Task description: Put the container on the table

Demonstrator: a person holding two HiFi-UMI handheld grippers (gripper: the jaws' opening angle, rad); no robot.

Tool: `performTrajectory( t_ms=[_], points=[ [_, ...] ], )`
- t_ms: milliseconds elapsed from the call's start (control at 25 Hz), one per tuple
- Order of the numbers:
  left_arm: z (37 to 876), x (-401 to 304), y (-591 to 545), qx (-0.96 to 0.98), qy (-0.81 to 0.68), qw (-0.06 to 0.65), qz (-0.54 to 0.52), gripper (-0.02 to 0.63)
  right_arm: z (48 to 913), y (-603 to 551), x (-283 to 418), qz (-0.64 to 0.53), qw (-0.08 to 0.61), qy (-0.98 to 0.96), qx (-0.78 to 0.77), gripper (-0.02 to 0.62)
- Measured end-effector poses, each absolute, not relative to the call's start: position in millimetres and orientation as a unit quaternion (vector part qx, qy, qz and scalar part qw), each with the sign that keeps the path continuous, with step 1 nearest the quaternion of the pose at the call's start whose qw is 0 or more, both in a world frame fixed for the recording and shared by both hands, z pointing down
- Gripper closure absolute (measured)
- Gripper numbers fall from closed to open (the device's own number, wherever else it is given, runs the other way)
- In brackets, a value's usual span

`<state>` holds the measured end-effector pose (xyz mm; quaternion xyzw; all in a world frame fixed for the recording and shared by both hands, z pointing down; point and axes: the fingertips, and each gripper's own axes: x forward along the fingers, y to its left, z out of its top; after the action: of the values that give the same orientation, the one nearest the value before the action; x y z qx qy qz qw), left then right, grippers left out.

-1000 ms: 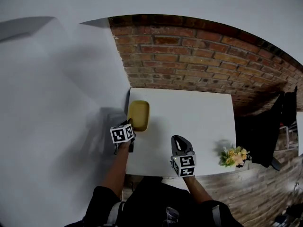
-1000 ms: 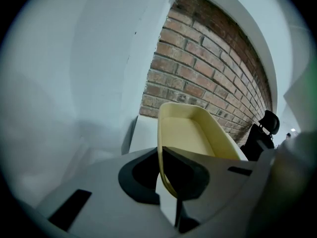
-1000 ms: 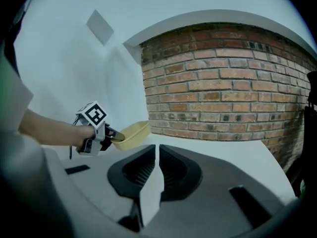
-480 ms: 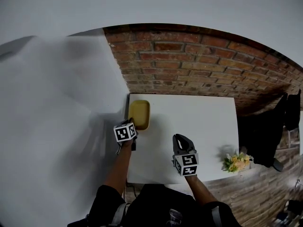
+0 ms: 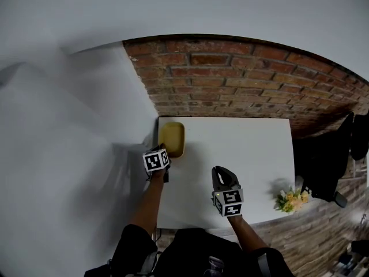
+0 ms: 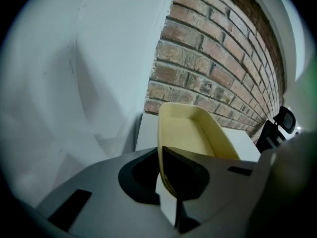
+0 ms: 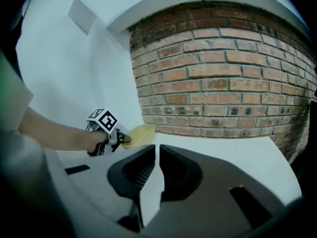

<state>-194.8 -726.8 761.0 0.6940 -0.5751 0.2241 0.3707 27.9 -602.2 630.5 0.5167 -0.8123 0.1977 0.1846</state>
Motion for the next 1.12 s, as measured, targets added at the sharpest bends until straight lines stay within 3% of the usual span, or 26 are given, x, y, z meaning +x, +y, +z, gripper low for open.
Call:
performTrajectory(
  t_ms=[1120],
  points=[
    [803,-198,-760,0.665,-0.600,0.366,0.252,0.591,662,-611,40,0.225,0.203,-0.798,0.521,0.570]
  ],
)
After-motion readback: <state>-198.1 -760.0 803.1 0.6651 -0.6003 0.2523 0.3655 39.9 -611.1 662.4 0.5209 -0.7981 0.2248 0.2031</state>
